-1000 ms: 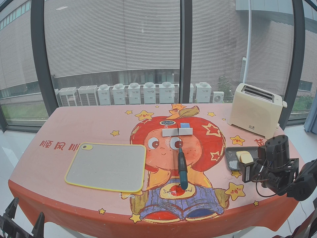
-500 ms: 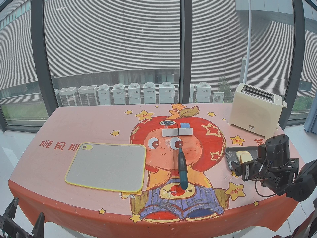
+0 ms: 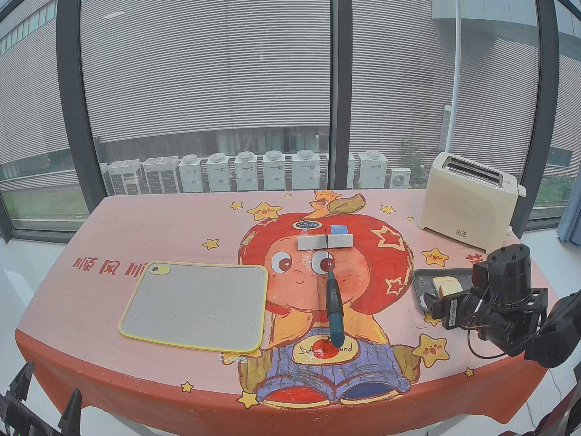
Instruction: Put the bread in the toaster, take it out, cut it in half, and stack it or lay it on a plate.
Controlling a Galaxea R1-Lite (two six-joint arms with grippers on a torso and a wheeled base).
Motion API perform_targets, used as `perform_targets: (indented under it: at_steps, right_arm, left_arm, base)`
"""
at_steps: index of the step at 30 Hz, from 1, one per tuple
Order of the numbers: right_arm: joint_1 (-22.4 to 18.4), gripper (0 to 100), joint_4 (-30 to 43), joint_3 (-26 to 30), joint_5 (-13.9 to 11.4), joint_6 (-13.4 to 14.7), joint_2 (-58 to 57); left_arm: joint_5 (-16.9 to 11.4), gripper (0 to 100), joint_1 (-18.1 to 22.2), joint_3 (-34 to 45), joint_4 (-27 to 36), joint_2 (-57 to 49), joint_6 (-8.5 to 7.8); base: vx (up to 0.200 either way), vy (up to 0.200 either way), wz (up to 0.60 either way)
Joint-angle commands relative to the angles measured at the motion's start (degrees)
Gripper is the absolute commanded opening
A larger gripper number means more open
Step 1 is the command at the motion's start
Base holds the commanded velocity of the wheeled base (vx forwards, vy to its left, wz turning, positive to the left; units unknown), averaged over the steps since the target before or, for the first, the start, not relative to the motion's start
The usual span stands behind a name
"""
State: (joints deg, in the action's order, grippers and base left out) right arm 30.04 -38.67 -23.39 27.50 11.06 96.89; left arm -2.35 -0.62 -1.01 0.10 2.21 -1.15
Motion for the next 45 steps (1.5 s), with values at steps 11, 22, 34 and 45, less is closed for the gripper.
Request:
perform_targets:
  at_steps: [11, 22, 34, 45]
  right_arm:
    - [2.0, 100, 0.2, 0.2, -0.1, -0.3, -4.5]
    - [2.0, 100, 0.3, 0.4, -0.1, -1.3, -7.9]
    - [1.3, 100, 0.8, 0.7, 0.0, -1.3, -9.8]
    - [1.4, 100, 0.7, 0.7, 0.0, -1.4, -9.9]
  left_arm:
    - [0.0, 100, 0.0, 1.0, 0.0, 0.1, 0.00]
    - [0.1, 100, 0.0, 1.0, 0.0, 0.1, 0.00]
    - [0.0, 100, 0.0, 1.0, 0.0, 0.1, 0.00]
    - [0.0, 100, 0.0, 1.0, 0.0, 0.1, 0.00]
  base:
    - [0.000, 0.000, 0.00]
    - [0.000, 0.000, 0.00]
    - [0.000, 0.000, 0.00]
    - [0.000, 0.000, 0.00]
